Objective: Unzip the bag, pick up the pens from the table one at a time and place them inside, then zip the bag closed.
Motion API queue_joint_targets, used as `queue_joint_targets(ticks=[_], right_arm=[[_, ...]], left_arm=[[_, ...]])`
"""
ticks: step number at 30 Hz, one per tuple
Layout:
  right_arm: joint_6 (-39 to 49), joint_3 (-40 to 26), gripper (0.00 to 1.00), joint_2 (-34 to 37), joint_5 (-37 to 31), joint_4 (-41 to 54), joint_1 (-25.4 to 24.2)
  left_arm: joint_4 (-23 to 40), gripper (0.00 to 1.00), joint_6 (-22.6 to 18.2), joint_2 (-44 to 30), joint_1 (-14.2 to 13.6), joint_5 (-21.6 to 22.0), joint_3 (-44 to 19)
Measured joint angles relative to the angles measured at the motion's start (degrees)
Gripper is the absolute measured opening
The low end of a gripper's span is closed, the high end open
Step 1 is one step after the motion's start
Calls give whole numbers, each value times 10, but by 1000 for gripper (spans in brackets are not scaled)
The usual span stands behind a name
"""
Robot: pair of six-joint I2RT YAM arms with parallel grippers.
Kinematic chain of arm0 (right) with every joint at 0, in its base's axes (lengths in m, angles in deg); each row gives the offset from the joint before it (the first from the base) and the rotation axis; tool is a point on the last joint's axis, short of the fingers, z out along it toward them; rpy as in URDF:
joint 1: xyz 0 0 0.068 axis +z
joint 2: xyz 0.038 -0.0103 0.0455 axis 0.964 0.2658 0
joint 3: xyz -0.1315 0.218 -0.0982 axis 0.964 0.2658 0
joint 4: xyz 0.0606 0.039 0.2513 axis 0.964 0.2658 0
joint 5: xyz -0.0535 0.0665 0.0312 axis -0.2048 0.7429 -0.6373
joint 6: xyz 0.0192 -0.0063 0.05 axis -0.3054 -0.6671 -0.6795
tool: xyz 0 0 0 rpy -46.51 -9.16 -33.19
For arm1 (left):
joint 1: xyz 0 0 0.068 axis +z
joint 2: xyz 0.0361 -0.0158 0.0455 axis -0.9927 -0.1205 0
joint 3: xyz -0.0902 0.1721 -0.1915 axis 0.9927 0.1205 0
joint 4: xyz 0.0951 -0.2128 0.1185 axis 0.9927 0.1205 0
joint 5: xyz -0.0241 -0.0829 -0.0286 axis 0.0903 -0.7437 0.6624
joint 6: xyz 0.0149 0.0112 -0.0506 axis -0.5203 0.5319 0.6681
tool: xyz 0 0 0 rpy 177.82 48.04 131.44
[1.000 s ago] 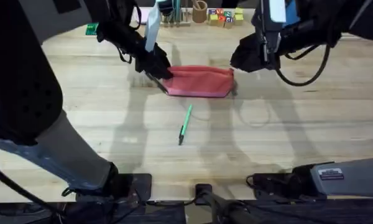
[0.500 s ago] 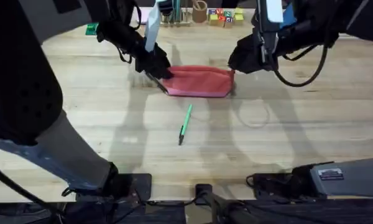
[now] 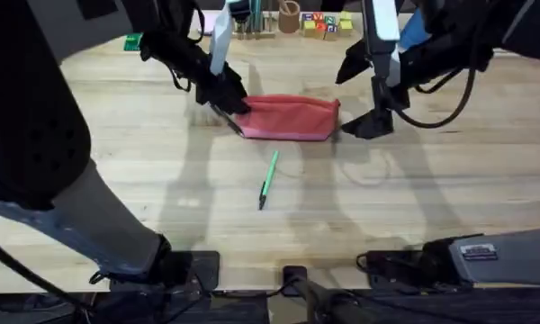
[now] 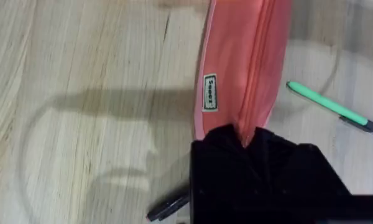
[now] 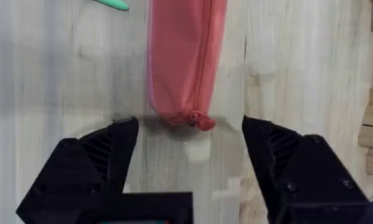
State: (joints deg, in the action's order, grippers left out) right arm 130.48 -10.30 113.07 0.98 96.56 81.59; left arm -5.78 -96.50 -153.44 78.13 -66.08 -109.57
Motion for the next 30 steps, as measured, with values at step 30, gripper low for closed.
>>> queue_joint_targets(ticks=[30], right_arm=[[-19, -98, 995, 0, 0, 13, -29]], left_arm=[[0, 43, 0, 0, 0, 0, 0]])
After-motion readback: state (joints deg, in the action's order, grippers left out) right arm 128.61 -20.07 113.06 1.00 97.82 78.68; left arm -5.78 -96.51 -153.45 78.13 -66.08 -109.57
